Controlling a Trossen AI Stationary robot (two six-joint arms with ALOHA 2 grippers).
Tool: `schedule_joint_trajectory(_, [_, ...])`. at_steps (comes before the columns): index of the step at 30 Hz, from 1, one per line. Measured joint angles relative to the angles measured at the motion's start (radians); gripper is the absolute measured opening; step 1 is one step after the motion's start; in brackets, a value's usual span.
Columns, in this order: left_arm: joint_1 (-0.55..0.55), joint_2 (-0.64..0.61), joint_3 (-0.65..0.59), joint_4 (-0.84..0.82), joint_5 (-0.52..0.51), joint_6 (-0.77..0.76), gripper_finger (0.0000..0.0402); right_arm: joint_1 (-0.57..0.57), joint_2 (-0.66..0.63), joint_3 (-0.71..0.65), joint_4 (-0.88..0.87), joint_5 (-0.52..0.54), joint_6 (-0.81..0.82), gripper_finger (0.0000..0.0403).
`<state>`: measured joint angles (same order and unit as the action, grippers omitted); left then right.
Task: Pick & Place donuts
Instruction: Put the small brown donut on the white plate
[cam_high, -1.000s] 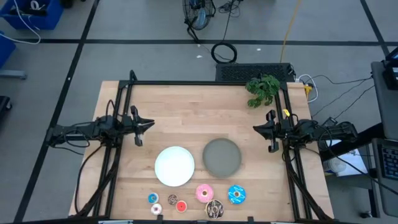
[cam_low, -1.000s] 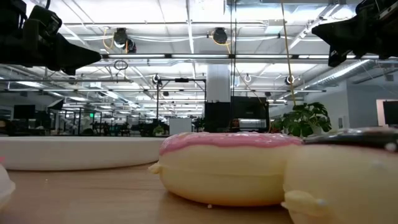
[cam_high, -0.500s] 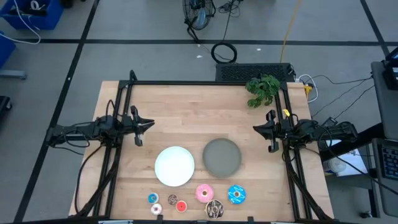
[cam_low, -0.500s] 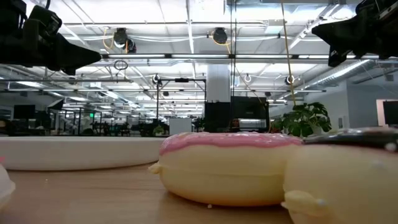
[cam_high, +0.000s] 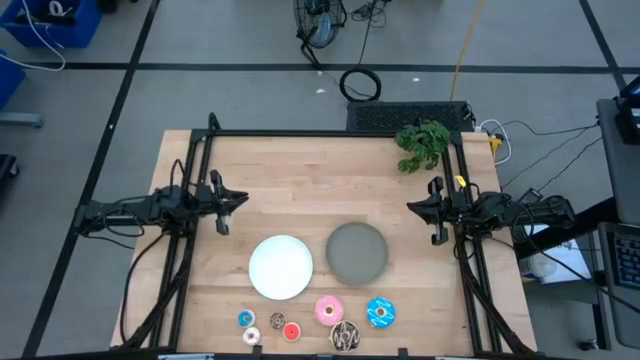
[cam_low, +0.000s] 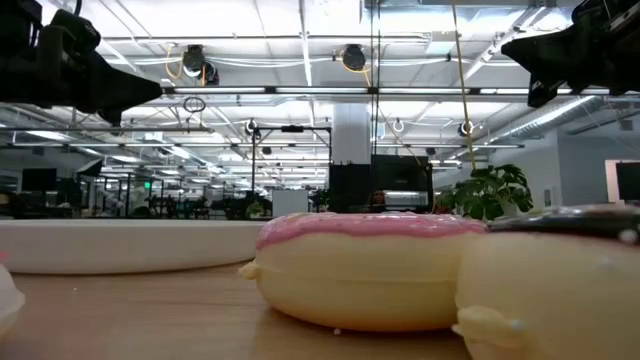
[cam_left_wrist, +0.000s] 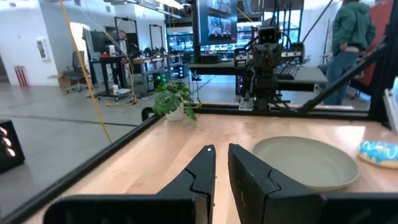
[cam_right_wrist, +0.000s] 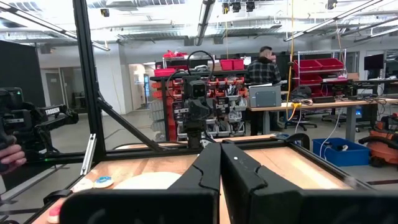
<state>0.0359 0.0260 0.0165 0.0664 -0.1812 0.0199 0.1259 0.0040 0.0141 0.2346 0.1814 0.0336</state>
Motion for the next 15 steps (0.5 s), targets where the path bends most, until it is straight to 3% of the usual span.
schedule_joint_trajectory(15, [0.0,0.0,0.0,0.028,-0.003,0.014,0.0051,0.0,0.0,0.0,0.0,0.0,0.0,0.0])
